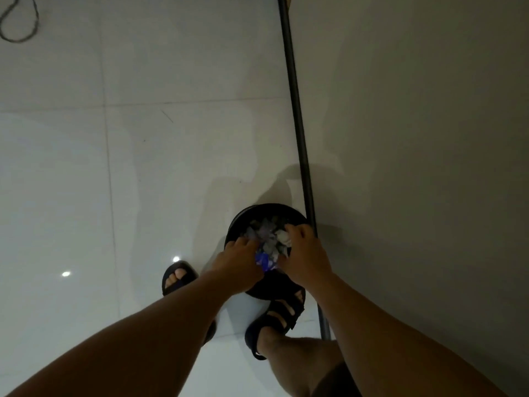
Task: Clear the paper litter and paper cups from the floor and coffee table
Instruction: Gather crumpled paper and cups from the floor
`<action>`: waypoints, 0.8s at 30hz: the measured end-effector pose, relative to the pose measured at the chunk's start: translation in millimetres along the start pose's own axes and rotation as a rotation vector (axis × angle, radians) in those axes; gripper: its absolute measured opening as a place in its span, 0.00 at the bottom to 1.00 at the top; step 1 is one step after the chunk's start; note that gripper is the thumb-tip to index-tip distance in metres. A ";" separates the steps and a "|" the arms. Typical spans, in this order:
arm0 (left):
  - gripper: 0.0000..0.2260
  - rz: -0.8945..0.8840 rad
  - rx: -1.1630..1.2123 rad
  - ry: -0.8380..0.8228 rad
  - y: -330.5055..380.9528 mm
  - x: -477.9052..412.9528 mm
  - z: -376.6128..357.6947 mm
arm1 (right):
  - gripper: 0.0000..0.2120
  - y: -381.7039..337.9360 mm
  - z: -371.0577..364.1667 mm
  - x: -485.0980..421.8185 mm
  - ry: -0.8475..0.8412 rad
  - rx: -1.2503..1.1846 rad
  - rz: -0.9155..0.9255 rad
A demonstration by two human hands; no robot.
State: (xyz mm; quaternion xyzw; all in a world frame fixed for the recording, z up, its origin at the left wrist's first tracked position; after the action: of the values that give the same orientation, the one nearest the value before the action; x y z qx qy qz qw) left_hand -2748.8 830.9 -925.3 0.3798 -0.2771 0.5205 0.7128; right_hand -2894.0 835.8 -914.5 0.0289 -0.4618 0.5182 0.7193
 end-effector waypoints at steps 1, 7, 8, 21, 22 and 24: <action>0.28 0.002 -0.006 0.013 -6.4 3.3 1.9 | 0.34 -1.1 1.5 1.5 0.000 -0.003 0.002; 0.31 0.049 0.025 0.146 -24.5 77.6 67.4 | 0.32 -53.3 43.4 59.4 -0.005 0.034 0.037; 0.31 0.051 0.029 0.175 -24.8 95.4 85.3 | 0.32 -68.8 54.1 74.2 -0.005 0.041 0.048; 0.31 0.272 0.083 0.466 -86.8 345.6 276.9 | 0.32 -310.2 158.8 237.4 -0.016 0.311 0.351; 0.31 0.304 0.094 0.487 -91.9 369.1 277.4 | 0.32 -327.8 160.9 251.0 -0.022 0.367 0.399; 0.31 0.372 0.122 0.539 -100.3 414.1 271.9 | 0.32 -358.8 162.3 275.4 -0.037 0.457 0.489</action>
State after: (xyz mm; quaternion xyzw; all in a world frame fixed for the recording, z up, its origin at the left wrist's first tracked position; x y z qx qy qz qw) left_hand -2527.0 808.3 -471.7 0.2134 -0.1117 0.7392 0.6290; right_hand -2709.8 783.8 -473.6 0.0872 -0.3398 0.7650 0.5401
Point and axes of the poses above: each hand's wrist, its own x-axis away from the middle knuckle, its own z-axis out of the back of the hand, y = z × x, the point moved 7 cm from there along -x, towards the middle knuckle, and after that the axes turned 14 degrees about -x, right-handed, at the moved point
